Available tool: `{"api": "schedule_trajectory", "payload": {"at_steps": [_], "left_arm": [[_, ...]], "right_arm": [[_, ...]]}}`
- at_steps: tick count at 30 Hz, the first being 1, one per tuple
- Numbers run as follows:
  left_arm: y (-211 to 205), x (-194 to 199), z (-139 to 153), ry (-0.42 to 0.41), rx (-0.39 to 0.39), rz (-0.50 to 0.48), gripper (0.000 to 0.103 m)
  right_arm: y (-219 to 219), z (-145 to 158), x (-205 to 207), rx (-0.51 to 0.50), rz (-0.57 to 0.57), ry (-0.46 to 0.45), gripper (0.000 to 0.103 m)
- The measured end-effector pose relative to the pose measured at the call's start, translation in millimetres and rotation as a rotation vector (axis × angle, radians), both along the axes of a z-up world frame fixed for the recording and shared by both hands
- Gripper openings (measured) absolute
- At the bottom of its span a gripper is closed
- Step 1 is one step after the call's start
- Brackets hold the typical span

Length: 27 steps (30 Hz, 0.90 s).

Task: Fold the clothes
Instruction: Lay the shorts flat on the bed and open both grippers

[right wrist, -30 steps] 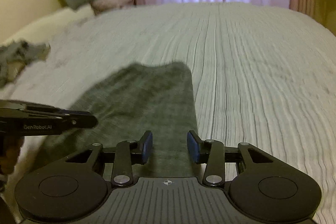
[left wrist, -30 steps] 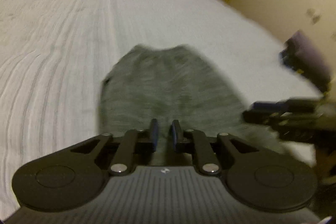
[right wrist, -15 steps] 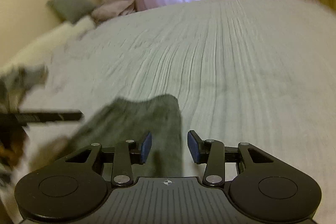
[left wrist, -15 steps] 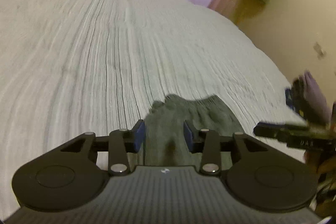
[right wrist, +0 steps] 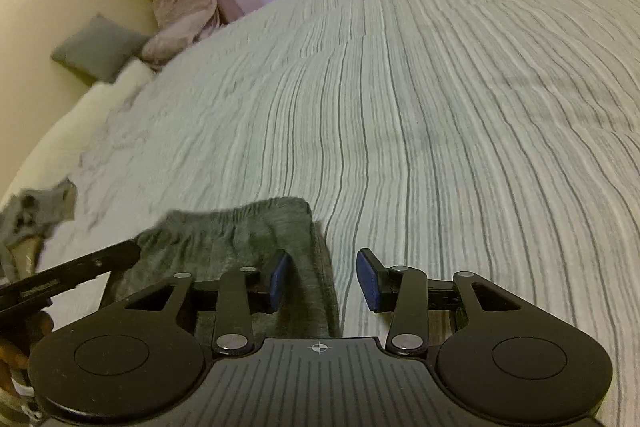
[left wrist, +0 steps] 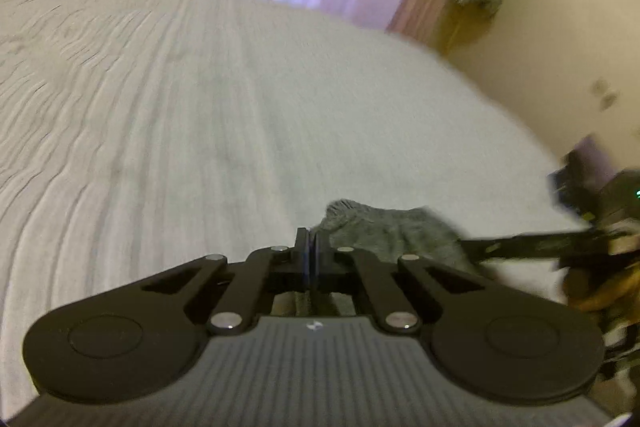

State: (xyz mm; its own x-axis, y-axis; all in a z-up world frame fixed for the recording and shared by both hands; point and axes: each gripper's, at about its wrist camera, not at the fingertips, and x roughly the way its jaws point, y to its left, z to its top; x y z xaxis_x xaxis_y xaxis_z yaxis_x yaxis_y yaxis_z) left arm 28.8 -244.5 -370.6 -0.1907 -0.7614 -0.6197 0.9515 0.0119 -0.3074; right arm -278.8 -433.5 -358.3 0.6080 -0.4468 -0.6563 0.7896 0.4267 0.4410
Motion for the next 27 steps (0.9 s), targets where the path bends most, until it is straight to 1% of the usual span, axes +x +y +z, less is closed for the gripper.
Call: {"api": "schedule_trajectory", "payload": {"at_steps": [3,4,5,6,7,9,10,11,13,14,15,17,18,20,21,22,24,25,27], "left_arm": [[-7.7,-1.9,-17.9,-0.037,0.058,0.015,0.001],[-7.2,-2.5,-17.6,-0.041,0.057,0.021,0.001],[-4.6,-2.9,-12.5,-0.038,0.042,0.029,0.002],[-1.4,-2.7,-6.3,-0.035,0.022,0.043,0.007],[2.7,-2.3,2.4,-0.033,-0.007,0.063,0.007],[8.4,-2.9,19.8,-0.033,-0.066,0.073,0.007],[9.5,-5.0,27.5,-0.026,-0.089,0.056,0.007],[8.9,-10.2,33.3,-0.010,-0.094,0.012,0.007],[0.9,-29.2,33.6,-0.020,-0.057,-0.091,0.006],[-4.8,-39.3,29.5,-0.054,-0.032,-0.130,0.006],[-11.4,-47.0,21.7,-0.103,-0.002,-0.142,0.006],[-25.0,-48.1,2.5,-0.151,0.058,-0.089,0.006],[-28.8,-44.8,-4.2,-0.148,0.075,-0.058,0.002],[-16.7,-34.4,2.7,-0.111,0.044,-0.010,0.002],[-8.5,-29.2,8.3,-0.092,0.020,0.013,0.003],[1.1,-26.2,15.0,-0.095,0.000,0.033,0.003],[24.8,-26.6,30.3,-0.117,-0.023,0.060,0.003],[38.1,-27.2,36.8,-0.108,-0.030,0.055,0.003],[62.8,-32.7,42.2,-0.074,-0.025,0.004,0.004]], "right_arm": [[-0.1,-2.1,8.6,-0.020,0.013,0.051,0.042],[0.7,-0.3,9.4,-0.029,0.013,0.061,0.042],[2.0,3.0,8.5,-0.029,0.024,0.064,0.042],[5.2,7.8,7.5,-0.053,0.022,0.075,0.042],[8.5,12.7,6.4,-0.080,0.019,0.086,0.042],[19.6,23.5,8.3,-0.157,0.035,0.108,0.042],[25.3,29.0,9.3,-0.197,0.044,0.120,0.042],[29.9,32.6,13.2,-0.219,0.068,0.119,0.042],[34.8,33.5,27.7,-0.234,0.153,0.115,0.041],[32.3,27.1,33.4,-0.220,0.151,0.139,0.041],[29.5,20.1,39.0,-0.205,0.146,0.165,0.041],[23.7,6.2,50.2,-0.176,0.135,0.218,0.042],[20.8,-0.8,55.8,-0.161,0.130,0.244,0.042],[20.7,-1.6,48.8,-0.139,0.074,0.241,0.042],[28.6,5.9,39.6,-0.153,0.063,0.220,0.042],[37.1,14.1,29.9,-0.168,0.053,0.197,0.042],[55.4,27.2,20.2,-0.197,0.052,0.186,0.042],[69.1,32.4,13.5,-0.198,0.068,0.179,0.042],[99.4,33.4,4.8,-0.202,0.101,0.179,0.042]]}}
